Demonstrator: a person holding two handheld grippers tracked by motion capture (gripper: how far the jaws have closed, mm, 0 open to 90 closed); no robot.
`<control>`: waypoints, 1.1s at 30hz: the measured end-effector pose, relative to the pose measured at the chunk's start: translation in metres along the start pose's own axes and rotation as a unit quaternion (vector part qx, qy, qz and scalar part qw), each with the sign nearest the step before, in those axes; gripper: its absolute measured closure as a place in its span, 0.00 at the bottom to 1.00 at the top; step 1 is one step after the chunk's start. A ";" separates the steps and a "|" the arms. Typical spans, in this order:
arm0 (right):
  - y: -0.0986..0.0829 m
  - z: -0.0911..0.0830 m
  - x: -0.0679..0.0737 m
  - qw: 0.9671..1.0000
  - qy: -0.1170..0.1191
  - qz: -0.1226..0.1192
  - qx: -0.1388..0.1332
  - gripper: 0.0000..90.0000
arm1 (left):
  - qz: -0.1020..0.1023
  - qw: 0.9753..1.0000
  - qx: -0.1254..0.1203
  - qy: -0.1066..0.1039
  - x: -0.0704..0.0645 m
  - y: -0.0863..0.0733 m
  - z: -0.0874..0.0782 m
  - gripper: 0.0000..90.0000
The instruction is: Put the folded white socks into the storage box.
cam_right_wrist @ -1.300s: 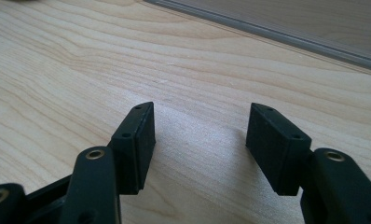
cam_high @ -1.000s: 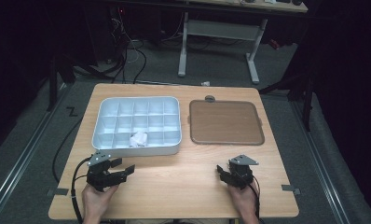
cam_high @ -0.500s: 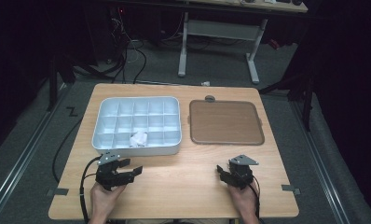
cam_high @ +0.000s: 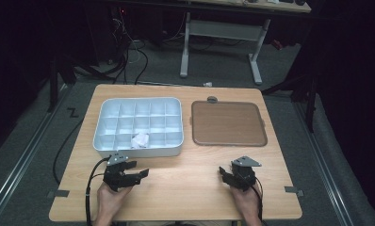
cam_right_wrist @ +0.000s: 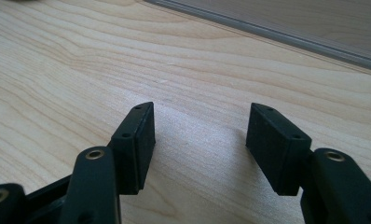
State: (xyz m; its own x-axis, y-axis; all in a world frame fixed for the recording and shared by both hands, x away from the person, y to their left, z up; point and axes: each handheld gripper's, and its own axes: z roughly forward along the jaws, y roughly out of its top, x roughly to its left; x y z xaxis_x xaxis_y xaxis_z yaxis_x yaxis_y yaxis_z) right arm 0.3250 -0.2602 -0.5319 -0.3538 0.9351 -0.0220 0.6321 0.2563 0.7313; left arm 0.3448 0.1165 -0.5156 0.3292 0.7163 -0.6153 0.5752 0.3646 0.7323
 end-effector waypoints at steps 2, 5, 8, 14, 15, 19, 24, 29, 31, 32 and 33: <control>0.000 0.000 0.000 1.000 0.000 0.000 0.000 0.47 | 0.002 1.000 0.000 0.002 0.001 -0.001 0.002 0.37; 0.000 0.000 0.000 1.000 0.000 0.000 0.000 0.47 | 0.005 1.000 0.000 0.006 0.001 -0.004 0.005 0.37; 0.000 0.000 0.000 1.000 0.000 0.000 0.000 0.47 | 0.011 1.000 -0.004 0.010 0.002 -0.006 0.008 0.37; 0.000 0.000 0.000 1.000 0.000 0.000 0.000 0.47 | 0.021 1.000 -0.007 0.016 0.003 -0.009 0.012 0.37; 0.000 0.000 0.000 1.000 0.000 0.000 0.000 0.47 | 0.023 1.000 -0.006 0.017 0.004 -0.009 0.013 0.37; 0.000 0.000 0.000 1.000 0.000 0.000 0.000 0.47 | 0.030 0.999 -0.005 0.022 0.004 -0.012 0.016 0.38; 0.000 0.000 0.000 1.000 0.000 0.000 0.000 0.47 | 0.037 0.999 -0.006 0.026 0.005 -0.014 0.020 0.38; 0.000 0.000 0.000 1.000 0.000 0.000 0.000 0.47 | 0.043 0.999 -0.004 0.032 0.006 -0.016 0.022 0.38; 0.000 0.000 0.000 1.000 0.000 0.000 0.000 0.47 | 0.044 0.998 -0.004 0.034 0.007 -0.017 0.024 0.38; 0.000 0.000 0.000 1.000 0.000 0.000 0.000 0.47 | 0.042 0.999 -0.005 0.035 0.006 -0.017 0.024 0.38; 0.000 0.000 0.000 1.000 0.000 0.000 0.000 0.47 | 0.044 0.998 -0.004 0.035 0.007 -0.017 0.024 0.38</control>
State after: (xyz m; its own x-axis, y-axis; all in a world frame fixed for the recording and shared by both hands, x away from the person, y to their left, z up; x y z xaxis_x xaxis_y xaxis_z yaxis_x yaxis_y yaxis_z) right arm 0.3250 -0.2602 -0.5319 -0.3535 0.9351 -0.0225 0.6322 0.2566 0.7311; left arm 0.3553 0.1006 -0.5395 0.3246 0.7854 -0.5270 0.5397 0.3038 0.7851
